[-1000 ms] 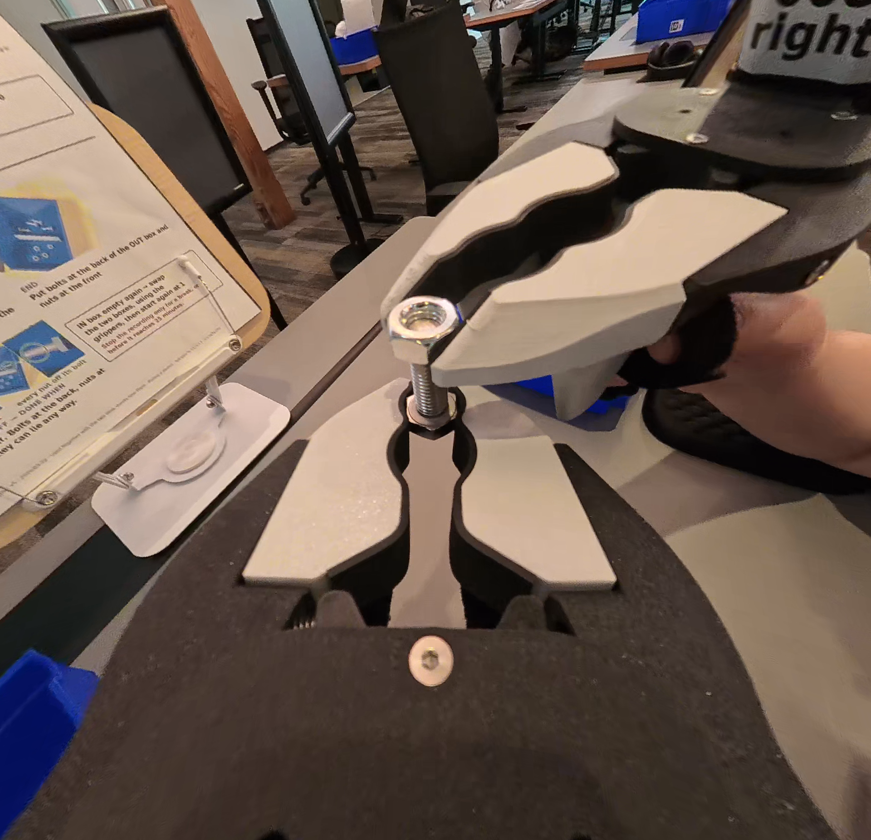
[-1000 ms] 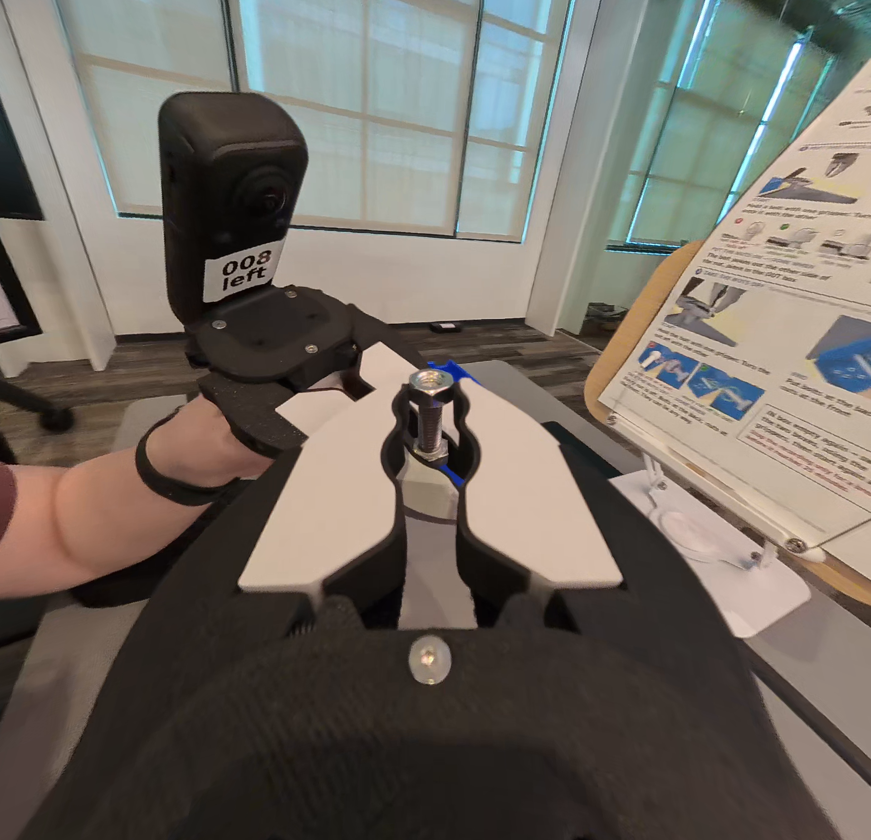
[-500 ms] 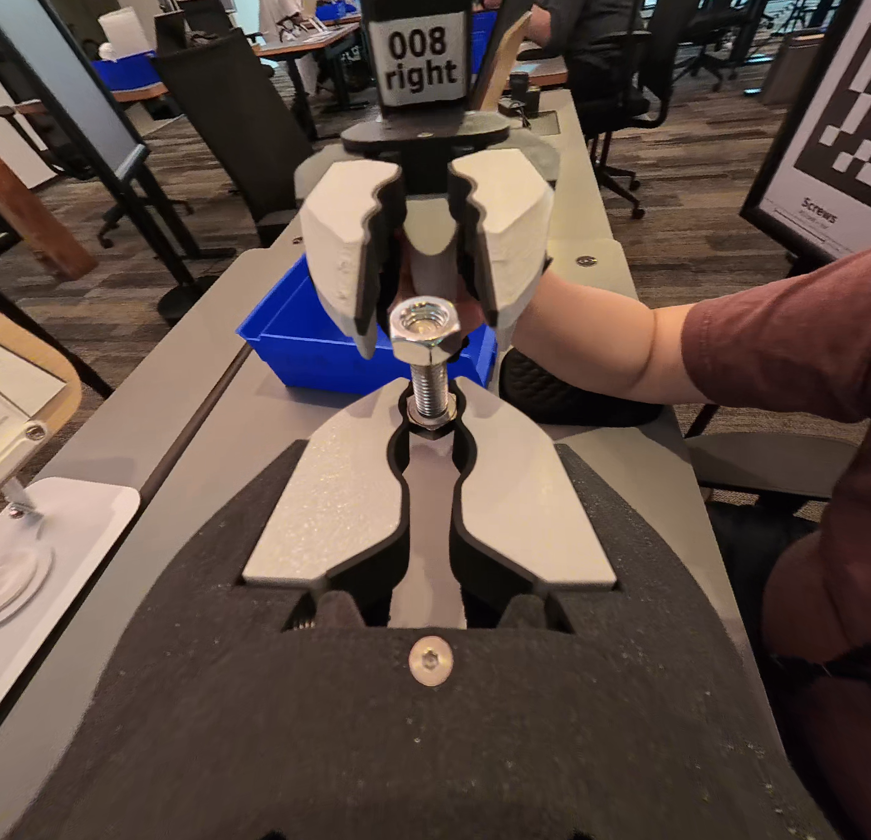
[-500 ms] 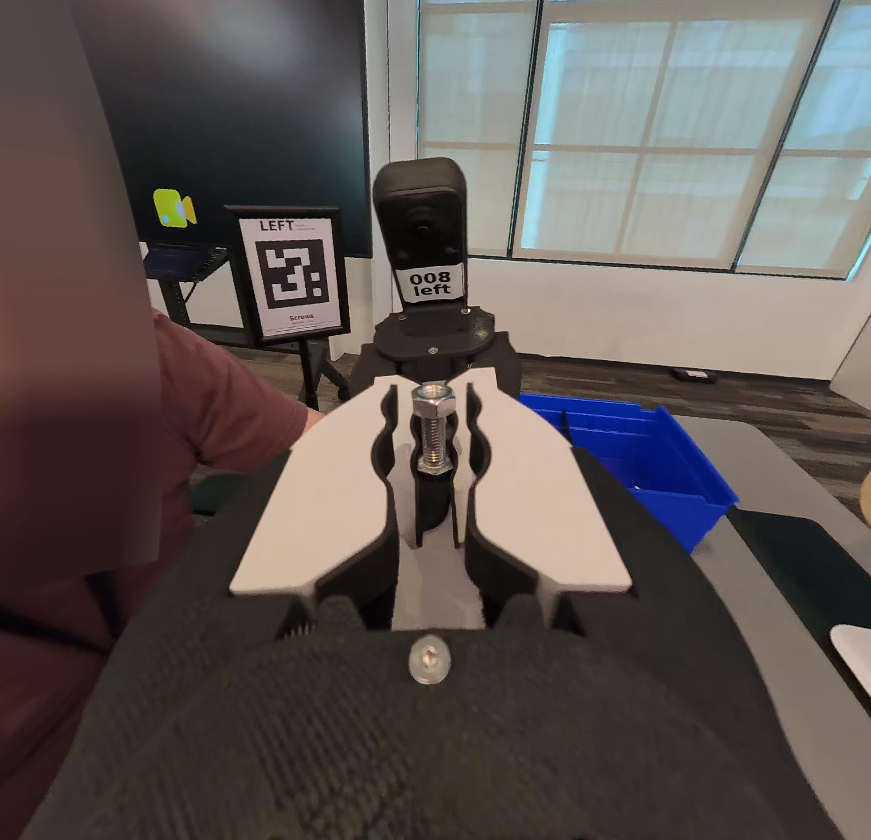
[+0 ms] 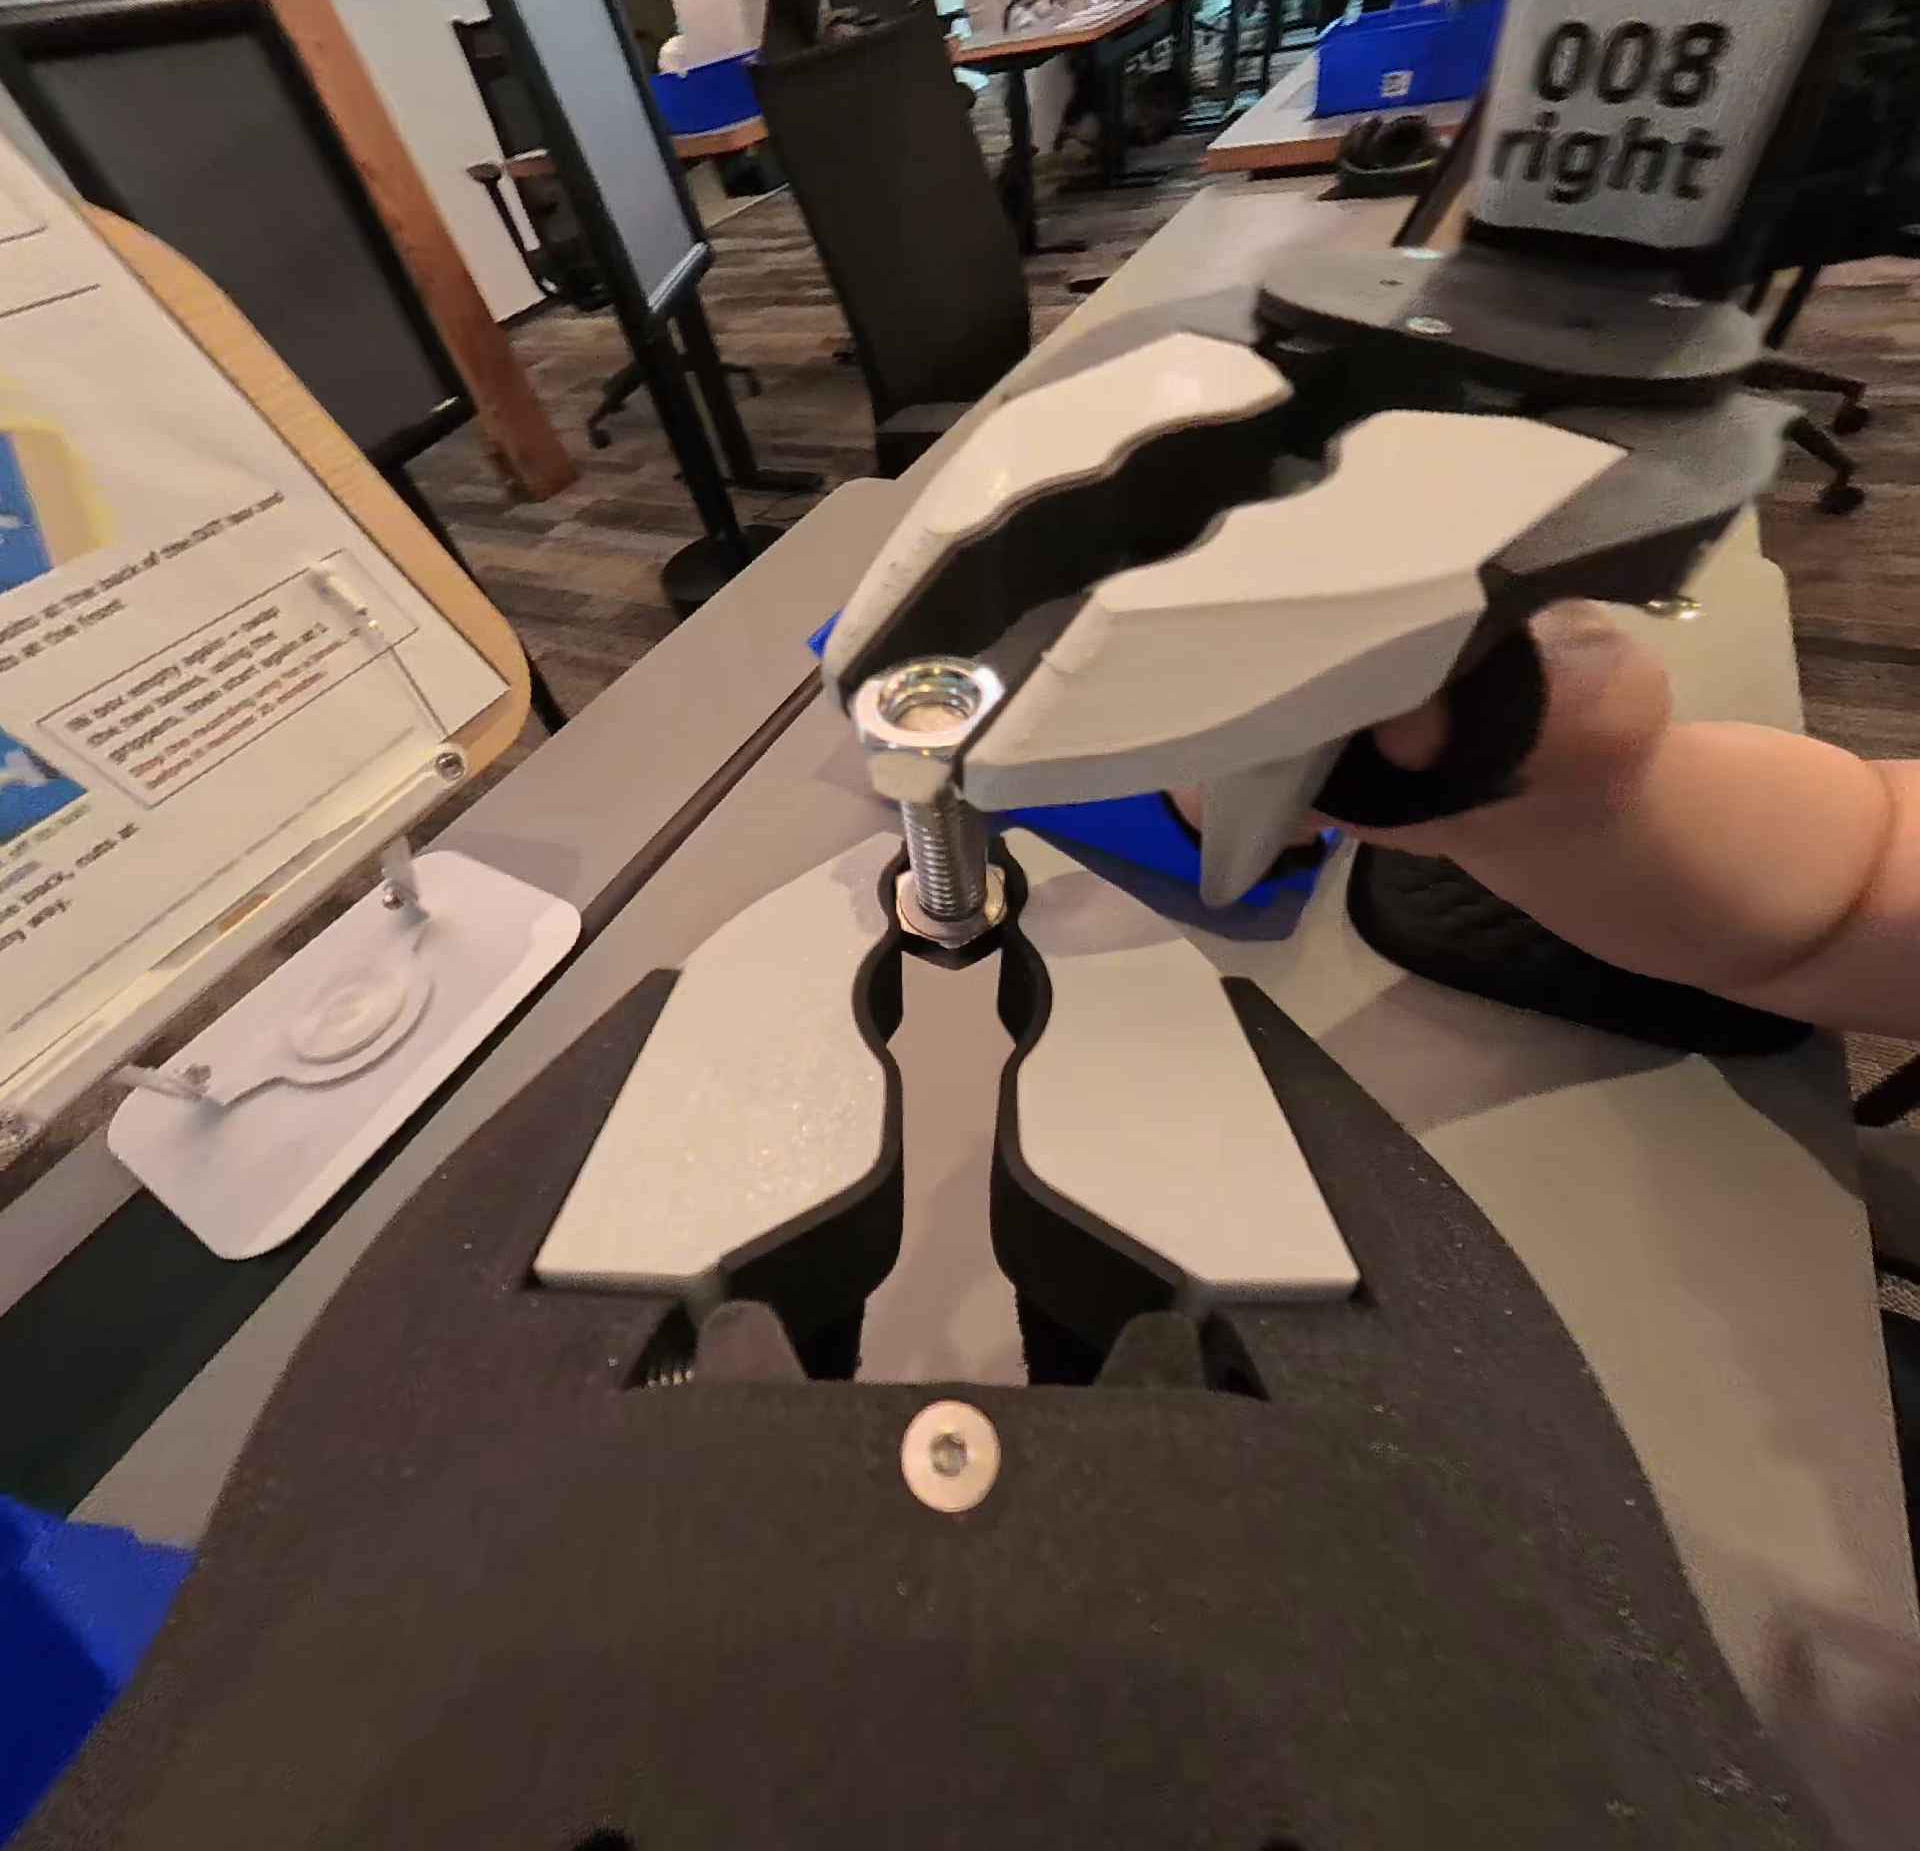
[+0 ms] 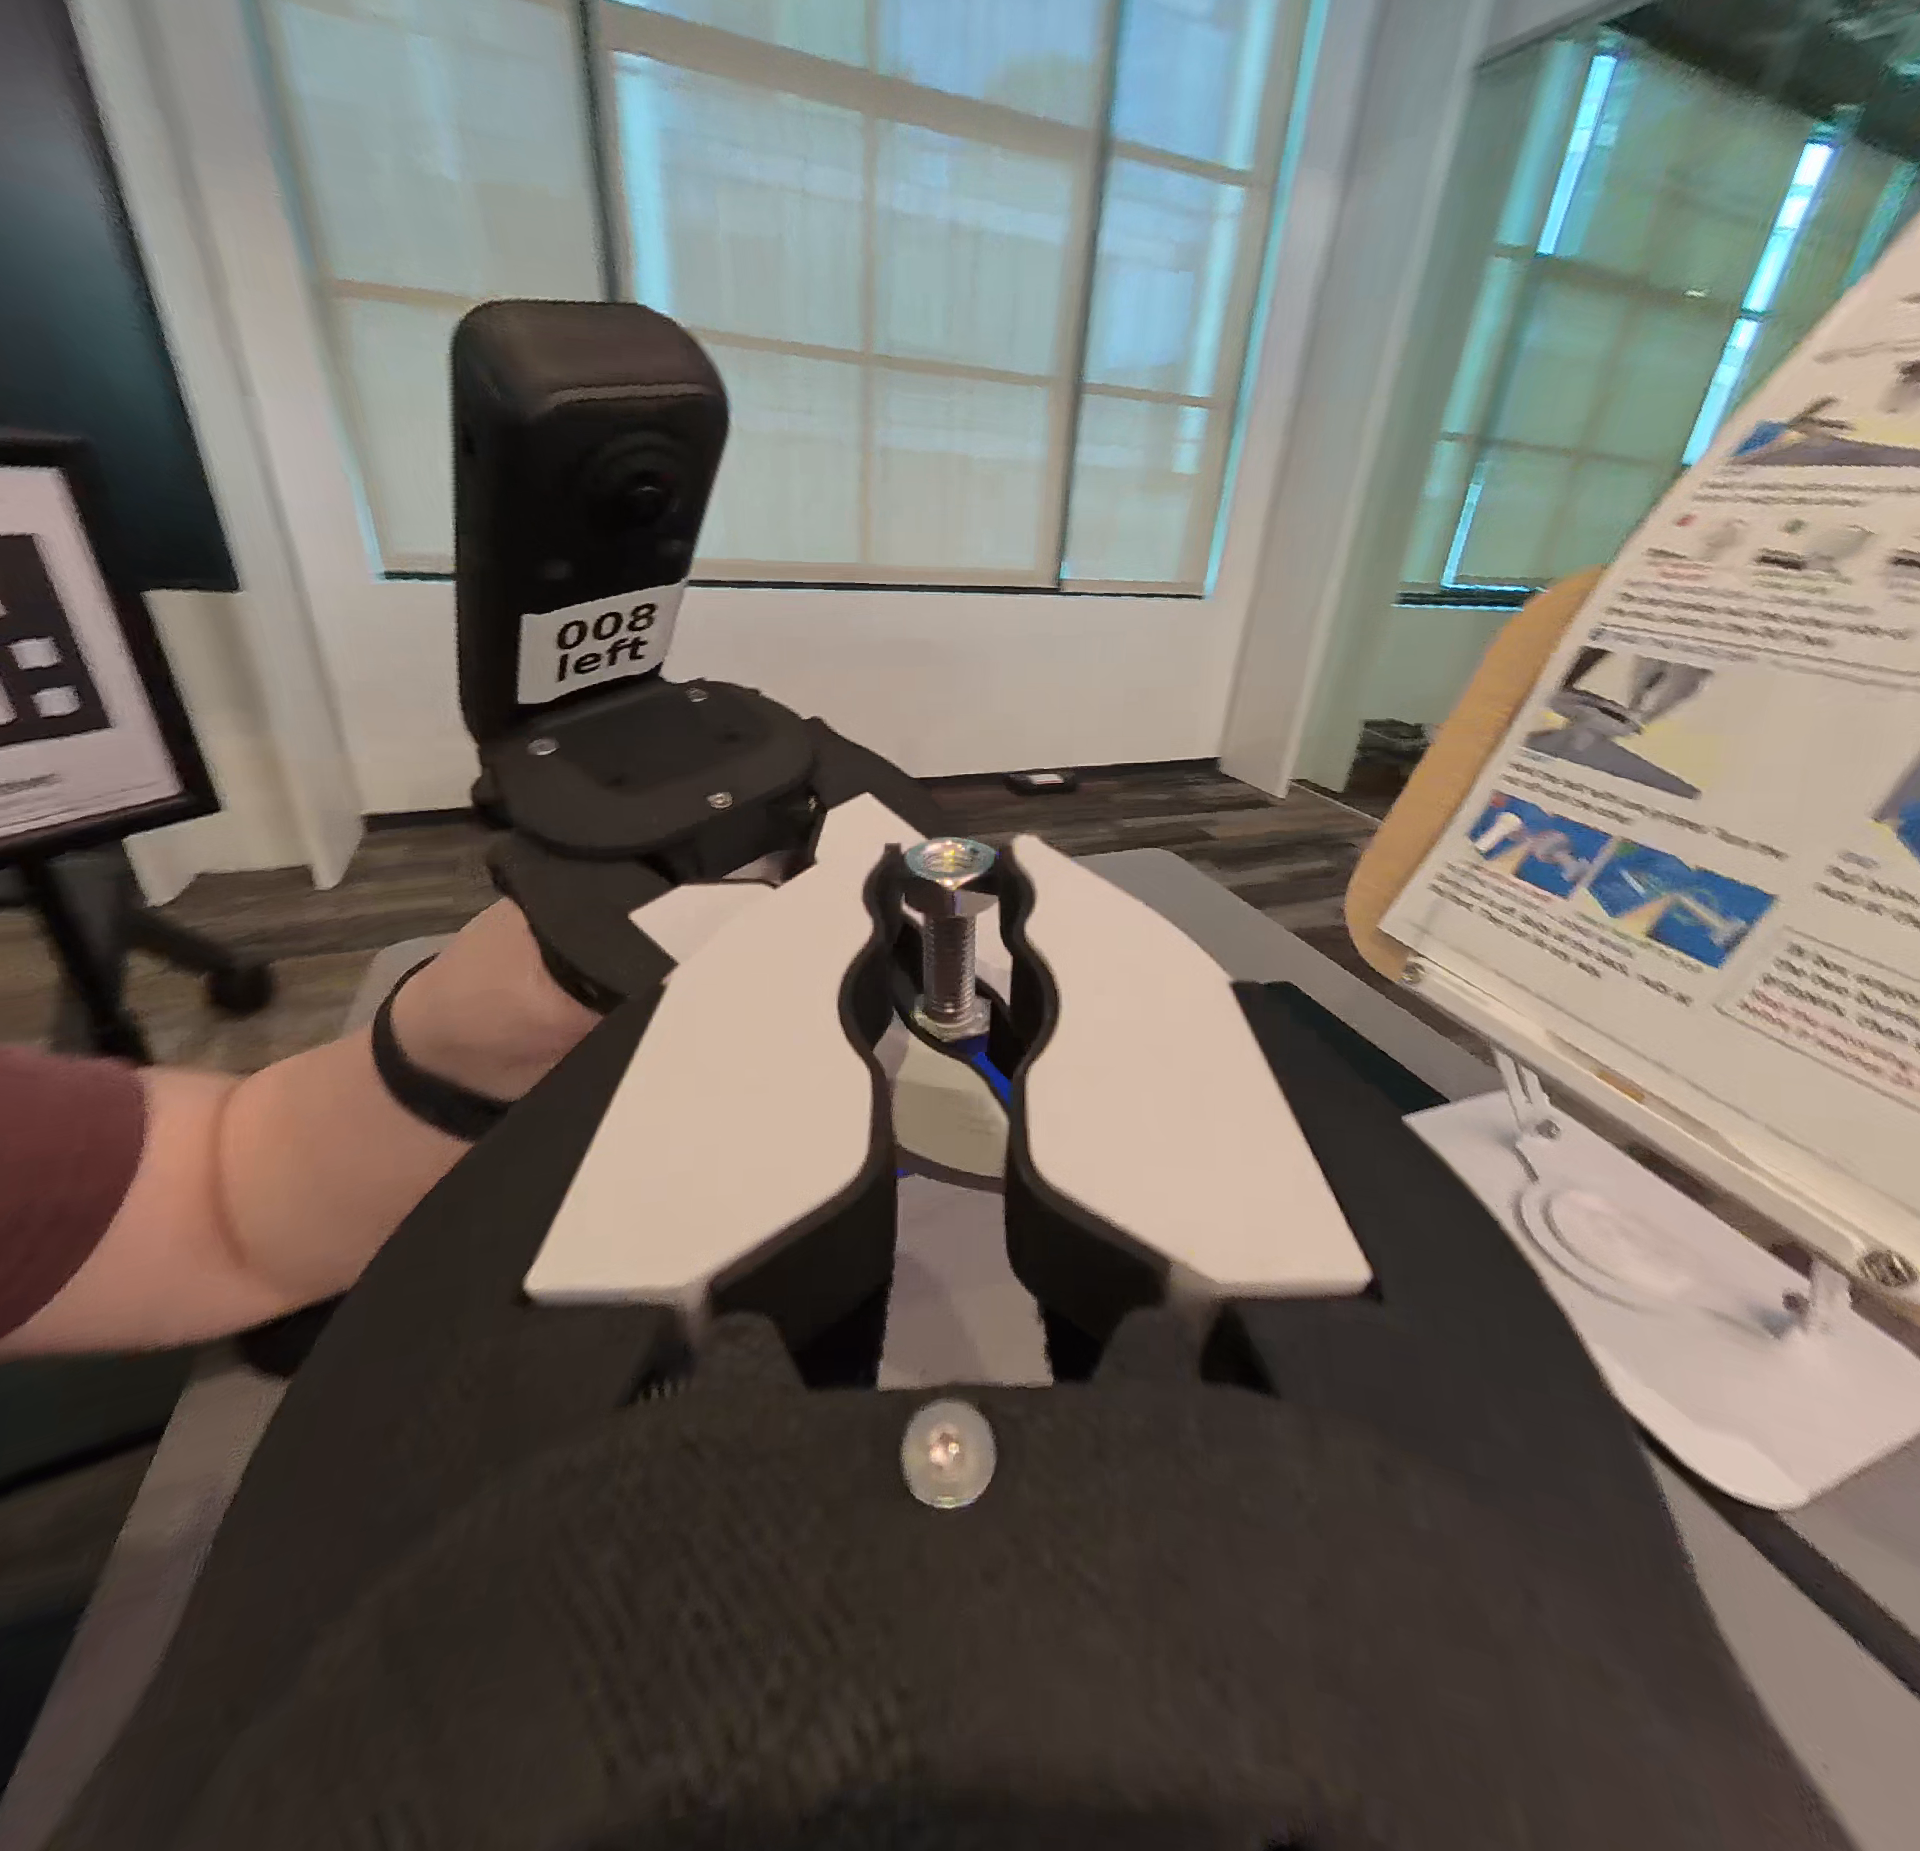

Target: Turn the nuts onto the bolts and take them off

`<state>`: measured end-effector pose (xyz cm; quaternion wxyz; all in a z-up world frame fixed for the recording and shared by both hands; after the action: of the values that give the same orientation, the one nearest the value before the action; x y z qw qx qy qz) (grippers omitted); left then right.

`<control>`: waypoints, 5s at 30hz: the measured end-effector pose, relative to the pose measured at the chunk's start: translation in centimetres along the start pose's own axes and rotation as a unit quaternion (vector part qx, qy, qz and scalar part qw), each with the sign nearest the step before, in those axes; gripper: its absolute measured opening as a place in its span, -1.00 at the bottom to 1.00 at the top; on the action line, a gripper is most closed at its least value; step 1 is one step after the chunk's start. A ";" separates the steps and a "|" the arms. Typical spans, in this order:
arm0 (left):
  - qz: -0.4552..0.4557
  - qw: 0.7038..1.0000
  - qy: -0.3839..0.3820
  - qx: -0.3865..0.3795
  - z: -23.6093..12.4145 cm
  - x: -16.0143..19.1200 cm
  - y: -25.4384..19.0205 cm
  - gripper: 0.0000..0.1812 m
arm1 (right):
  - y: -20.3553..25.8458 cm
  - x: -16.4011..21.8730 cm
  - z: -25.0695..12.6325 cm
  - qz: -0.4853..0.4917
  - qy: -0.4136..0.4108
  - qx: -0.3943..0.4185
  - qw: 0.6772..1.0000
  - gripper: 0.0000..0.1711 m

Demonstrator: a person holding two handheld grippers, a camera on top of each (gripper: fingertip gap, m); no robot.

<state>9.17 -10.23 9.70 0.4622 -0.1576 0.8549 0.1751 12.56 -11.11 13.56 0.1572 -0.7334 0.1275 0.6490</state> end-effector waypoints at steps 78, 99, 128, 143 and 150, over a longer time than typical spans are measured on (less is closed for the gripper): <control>-0.003 0.997 -0.036 0.070 -1.4 -0.4 0.3 -0.86 | 1.9 -0.1 -1.1 -0.113 0.033 -0.096 0.988 -0.16; 0.000 0.999 -0.019 0.041 -0.3 0.1 1.0 -0.86 | 2.4 0.5 -1.0 -0.104 0.064 -0.128 0.984 -0.37; -0.021 0.995 -0.036 0.096 -1.1 -0.2 0.6 -0.86 | 2.1 -0.1 -1.9 -0.083 0.057 -0.138 0.985 -0.45; 0.005 0.988 -0.035 0.147 -0.8 -0.4 -1.4 -0.86 | 0.2 1.6 0.0 0.021 0.053 -0.193 0.980 -0.88; 0.008 0.989 -0.017 0.148 -0.9 -0.2 -1.5 -0.50 | -1.8 0.6 -2.2 0.048 0.045 -0.205 0.977 -0.89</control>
<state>9.29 -11.92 10.08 0.4935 -0.0782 0.8646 0.0531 15.37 -10.33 13.31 -0.0331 -0.7716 0.0338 0.6344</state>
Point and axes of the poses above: each gripper's, where its closed fingertips meet, z out along the fingers, x out of its underside, y = z × x across the jaws, the point moved 4 cm from there along -z, back along the fingers, and after that the axes turned 14 degrees about y, right-handed, at the moved point
